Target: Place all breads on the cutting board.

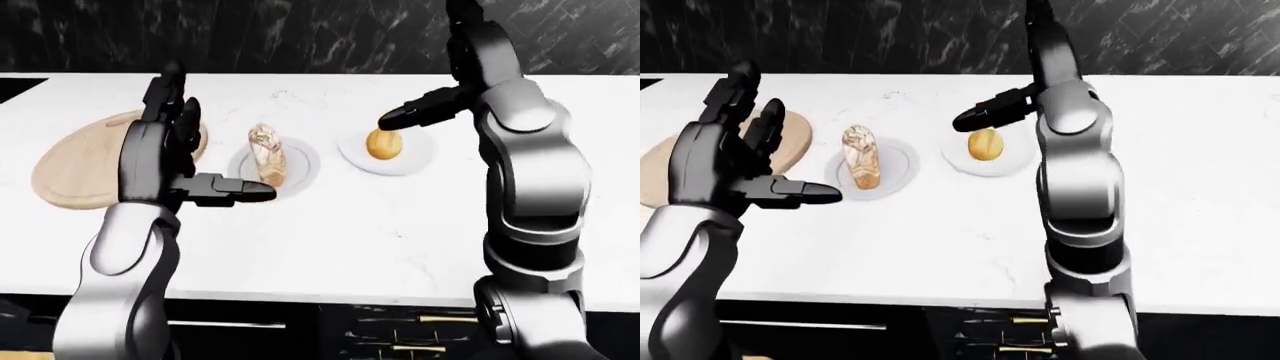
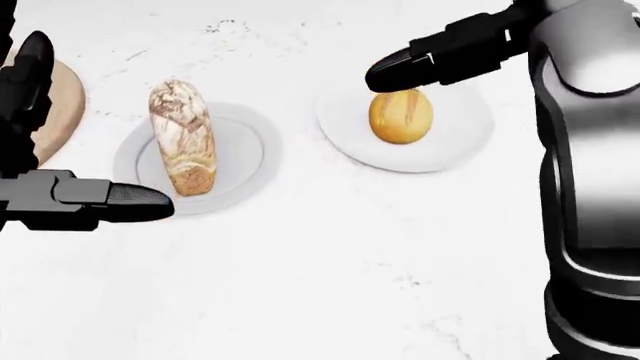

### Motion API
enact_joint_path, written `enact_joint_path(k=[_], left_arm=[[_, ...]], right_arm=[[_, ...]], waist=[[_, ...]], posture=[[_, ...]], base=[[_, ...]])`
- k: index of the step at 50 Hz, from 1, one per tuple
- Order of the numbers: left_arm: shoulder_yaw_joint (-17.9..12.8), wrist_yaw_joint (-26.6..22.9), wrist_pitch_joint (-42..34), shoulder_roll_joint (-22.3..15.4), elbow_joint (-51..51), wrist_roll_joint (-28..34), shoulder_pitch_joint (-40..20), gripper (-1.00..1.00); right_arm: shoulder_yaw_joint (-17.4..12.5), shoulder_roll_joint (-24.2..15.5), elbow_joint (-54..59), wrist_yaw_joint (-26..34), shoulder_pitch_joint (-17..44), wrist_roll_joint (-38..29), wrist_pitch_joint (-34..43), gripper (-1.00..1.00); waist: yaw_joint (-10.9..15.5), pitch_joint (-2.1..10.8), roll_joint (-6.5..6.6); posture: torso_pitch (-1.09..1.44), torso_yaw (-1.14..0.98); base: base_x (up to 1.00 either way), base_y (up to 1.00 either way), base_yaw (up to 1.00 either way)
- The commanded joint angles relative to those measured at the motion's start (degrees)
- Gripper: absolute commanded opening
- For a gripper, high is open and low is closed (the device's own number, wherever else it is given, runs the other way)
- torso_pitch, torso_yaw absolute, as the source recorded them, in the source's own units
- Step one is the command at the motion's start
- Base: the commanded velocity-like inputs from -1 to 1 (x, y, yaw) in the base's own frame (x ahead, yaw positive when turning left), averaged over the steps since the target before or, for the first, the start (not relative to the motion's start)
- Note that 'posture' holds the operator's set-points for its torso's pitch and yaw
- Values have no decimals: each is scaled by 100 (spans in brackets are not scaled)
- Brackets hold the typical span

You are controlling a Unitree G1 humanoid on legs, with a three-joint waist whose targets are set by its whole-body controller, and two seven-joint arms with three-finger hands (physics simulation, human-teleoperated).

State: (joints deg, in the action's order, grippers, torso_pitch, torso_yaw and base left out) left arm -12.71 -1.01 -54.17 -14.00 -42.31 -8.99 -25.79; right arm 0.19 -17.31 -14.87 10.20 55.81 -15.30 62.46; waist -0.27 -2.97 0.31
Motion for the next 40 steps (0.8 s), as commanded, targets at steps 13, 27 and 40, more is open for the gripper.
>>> enact_joint_path(k=[13, 27, 40], left_arm=[[-121, -4, 144, -98, -147, -20, -151, 100], [-41, 46, -70, -128, -177, -18, -395, 100], [-137, 71, -42, -138, -239, -117, -311, 100]], right_arm=[[86, -125, 2098, 2539, 1347, -2186, -1380, 100], [-126, 183, 2708, 3177, 1471, -2708, -1899, 100], [-4, 408, 2291, 3836, 912, -3210, -1972, 87]], waist=[[18, 141, 29], [9, 214, 82], [-3, 217, 76]], posture=[[0, 0], [0, 0], [0, 0]], base=[[0, 0, 0], [0, 0, 0], [0, 0, 0]])
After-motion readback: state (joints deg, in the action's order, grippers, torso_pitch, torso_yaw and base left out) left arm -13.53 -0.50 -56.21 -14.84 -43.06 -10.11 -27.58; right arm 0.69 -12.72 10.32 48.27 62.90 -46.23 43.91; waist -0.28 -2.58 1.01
